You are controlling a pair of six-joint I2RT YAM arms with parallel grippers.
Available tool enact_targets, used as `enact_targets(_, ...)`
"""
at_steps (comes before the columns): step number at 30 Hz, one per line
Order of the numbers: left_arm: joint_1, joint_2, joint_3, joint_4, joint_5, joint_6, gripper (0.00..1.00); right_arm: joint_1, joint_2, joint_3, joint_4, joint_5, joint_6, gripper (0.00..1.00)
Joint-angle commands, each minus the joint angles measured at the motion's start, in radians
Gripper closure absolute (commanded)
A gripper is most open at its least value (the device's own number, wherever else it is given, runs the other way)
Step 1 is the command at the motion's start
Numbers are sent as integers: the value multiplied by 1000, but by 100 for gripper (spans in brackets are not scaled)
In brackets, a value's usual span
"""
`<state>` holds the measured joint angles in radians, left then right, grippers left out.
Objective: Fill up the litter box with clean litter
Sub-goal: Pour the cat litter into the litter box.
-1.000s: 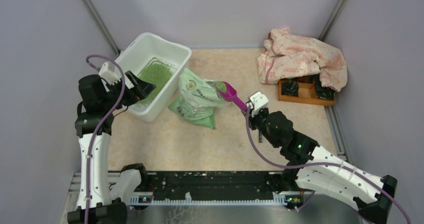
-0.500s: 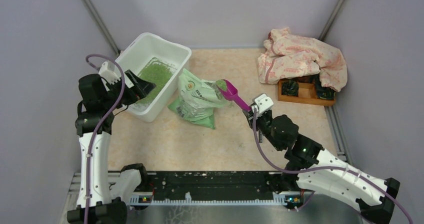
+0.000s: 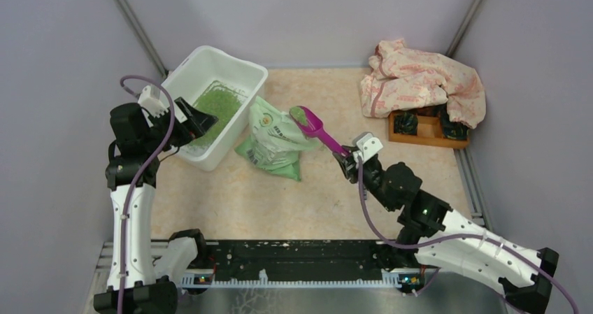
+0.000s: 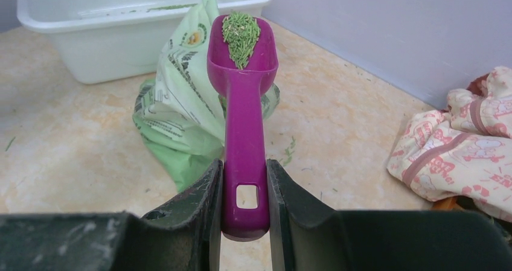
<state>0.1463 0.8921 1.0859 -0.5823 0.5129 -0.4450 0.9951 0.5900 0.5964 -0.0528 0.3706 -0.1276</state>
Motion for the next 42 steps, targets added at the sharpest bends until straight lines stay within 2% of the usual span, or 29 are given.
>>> enact_targets(1, -1, 1, 14, 36, -7, 0, 1, 13, 43, 36, 193, -42, -37, 100)
enact_targets(7, -1, -1, 18, 29, -10, 2, 1, 12, 243, 138, 303, -78, -83, 100)
enact_targets(13, -1, -17, -50, 34, 7, -11, 1, 5, 510, 331, 351, -167, -120, 100)
enact_targets(18, -2, -66, -81, 29, -15, -16, 1, -50, 703, 581, 269, -288, -126, 100)
enact_targets(22, -2, -96, -84, 2, -46, -15, 1, -104, 921, 913, 8, -393, -130, 100)
enact_targets(25, 1, -118, -90, -19, -76, -12, 1, -143, 1126, 1227, -229, -463, -111, 100)
enact_targets(30, 1, -141, -94, -45, -81, -1, 1, -173, 1507, 1878, -714, -474, -123, 100)
enact_targets(32, 1, -148, -91, -54, -75, 2, 1, -177, 1630, 2083, -819, -472, -128, 100)
enact_targets(33, 1, -150, -88, -59, -76, 4, 1, -179, 1659, 2114, -828, -466, -128, 100)
enact_targets(37, 1, -154, -83, -68, -71, 10, 1, -178, 1633, 1922, -712, -471, -128, 100)
enact_targets(42, 1, -154, -81, -76, -70, 15, 1, -150, 1646, 1949, -741, -458, -139, 100)
